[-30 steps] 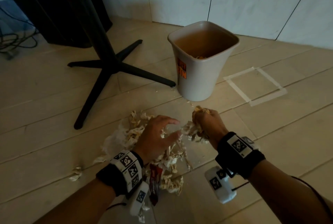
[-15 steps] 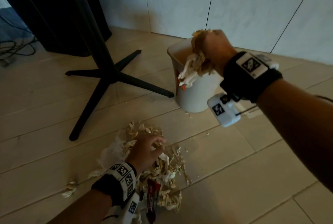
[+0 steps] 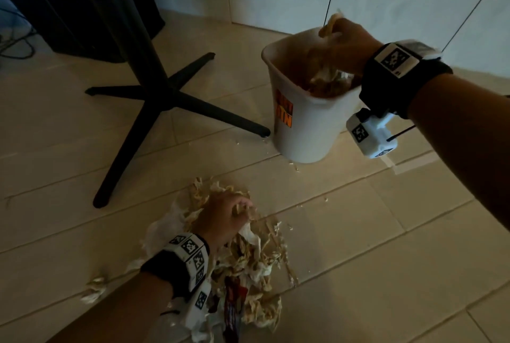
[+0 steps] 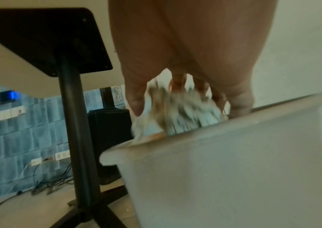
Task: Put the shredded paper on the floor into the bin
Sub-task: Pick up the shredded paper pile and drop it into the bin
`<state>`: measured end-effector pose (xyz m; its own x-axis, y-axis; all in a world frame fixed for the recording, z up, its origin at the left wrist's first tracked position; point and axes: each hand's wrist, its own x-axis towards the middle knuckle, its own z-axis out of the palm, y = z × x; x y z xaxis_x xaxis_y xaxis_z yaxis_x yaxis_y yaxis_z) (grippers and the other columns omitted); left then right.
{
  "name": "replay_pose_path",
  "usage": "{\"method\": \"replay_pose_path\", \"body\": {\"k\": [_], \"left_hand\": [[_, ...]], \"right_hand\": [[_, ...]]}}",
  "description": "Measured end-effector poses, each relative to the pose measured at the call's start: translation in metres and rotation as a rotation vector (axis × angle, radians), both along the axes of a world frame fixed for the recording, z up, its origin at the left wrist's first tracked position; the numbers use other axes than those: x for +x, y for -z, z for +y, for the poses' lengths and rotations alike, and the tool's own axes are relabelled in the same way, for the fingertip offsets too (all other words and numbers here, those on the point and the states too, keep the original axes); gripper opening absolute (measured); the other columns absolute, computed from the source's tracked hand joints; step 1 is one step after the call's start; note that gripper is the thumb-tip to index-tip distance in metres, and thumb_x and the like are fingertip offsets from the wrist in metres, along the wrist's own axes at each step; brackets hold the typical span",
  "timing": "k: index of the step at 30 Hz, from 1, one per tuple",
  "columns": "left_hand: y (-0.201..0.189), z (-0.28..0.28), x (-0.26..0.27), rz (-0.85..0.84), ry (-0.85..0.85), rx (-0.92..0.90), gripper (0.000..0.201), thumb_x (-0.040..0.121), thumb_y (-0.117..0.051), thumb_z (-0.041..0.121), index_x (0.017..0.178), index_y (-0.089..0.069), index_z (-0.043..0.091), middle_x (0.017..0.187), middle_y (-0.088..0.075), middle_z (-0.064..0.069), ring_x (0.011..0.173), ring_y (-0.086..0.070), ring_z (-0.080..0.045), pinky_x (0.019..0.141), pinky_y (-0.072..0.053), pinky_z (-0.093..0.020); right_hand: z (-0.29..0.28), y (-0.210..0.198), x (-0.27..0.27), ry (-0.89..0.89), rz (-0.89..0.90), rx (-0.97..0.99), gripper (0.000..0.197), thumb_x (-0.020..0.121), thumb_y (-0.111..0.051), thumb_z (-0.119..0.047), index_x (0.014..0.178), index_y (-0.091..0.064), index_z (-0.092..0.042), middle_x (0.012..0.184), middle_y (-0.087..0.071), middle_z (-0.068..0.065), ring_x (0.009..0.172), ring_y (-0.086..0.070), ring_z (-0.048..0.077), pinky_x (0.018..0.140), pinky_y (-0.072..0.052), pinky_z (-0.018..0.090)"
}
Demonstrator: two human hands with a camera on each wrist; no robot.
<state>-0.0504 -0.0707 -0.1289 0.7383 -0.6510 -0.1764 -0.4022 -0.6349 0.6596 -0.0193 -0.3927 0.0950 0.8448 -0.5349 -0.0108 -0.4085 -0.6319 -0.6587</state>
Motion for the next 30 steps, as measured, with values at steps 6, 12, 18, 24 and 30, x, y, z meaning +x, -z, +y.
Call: {"method": "replay_pose_path", "body": {"k": [6,12,18,24,30], "left_hand": [[0.003,-0.006,0.039,-0.228,-0.106,0.15,0.024,0.084,-0.065,0.034,0.108,-0.068,0.028,0.116,-0.06,-0.001,0.112,-0.05,-0.025,0.093,-0.048,-0.039],[0.011,-0.008,0.08,-0.068,-0.224,0.499,0.068,0.086,-0.051,0.061,0.146,-0.028,0.04,0.161,-0.014,0.002,0.144,-0.016,-0.036,0.113,-0.026,-0.053],[0.02,-0.015,0.064,0.098,-0.1,0.548,0.088,0.068,-0.04,0.087,0.143,-0.028,0.042,0.156,-0.023,-0.003,0.139,-0.028,-0.04,0.11,-0.032,-0.056],[0.009,-0.026,0.022,0.061,0.105,0.573,0.083,0.067,-0.043,0.089,0.14,-0.022,0.055,0.159,-0.014,0.01,0.145,-0.017,-0.034,0.111,-0.027,-0.058],[-0.008,-0.03,-0.017,0.029,0.394,0.686,0.098,0.06,-0.046,0.093,0.145,-0.015,0.054,0.16,-0.01,0.008,0.145,-0.014,-0.032,0.112,-0.026,-0.057]], "right_hand": [[0.014,0.003,-0.009,-0.052,0.162,-0.249,0.091,0.068,-0.071,-0.066,0.145,-0.033,-0.034,0.152,-0.038,0.001,0.136,-0.041,0.026,0.104,-0.036,0.04],[0.058,0.003,-0.049,-0.14,-0.179,-0.324,0.05,0.092,-0.059,-0.037,0.138,-0.045,-0.026,0.139,-0.045,0.006,0.124,-0.044,0.02,0.089,-0.035,0.022],[0.109,0.033,-0.089,-0.353,-0.418,-0.356,0.029,0.093,-0.051,-0.027,0.118,-0.062,-0.019,0.125,-0.056,0.006,0.115,-0.049,0.019,0.095,-0.04,0.031],[0.132,0.092,-0.126,-0.452,-0.216,-0.146,0.026,0.095,-0.05,-0.025,0.119,-0.06,-0.023,0.117,-0.055,-0.005,0.101,-0.049,0.004,0.088,-0.044,0.024],[0.142,0.162,-0.17,-0.417,0.242,0.041,0.04,0.094,-0.056,-0.035,0.133,-0.049,-0.031,0.13,-0.049,-0.005,0.116,-0.05,0.013,0.097,-0.045,0.03]]}}
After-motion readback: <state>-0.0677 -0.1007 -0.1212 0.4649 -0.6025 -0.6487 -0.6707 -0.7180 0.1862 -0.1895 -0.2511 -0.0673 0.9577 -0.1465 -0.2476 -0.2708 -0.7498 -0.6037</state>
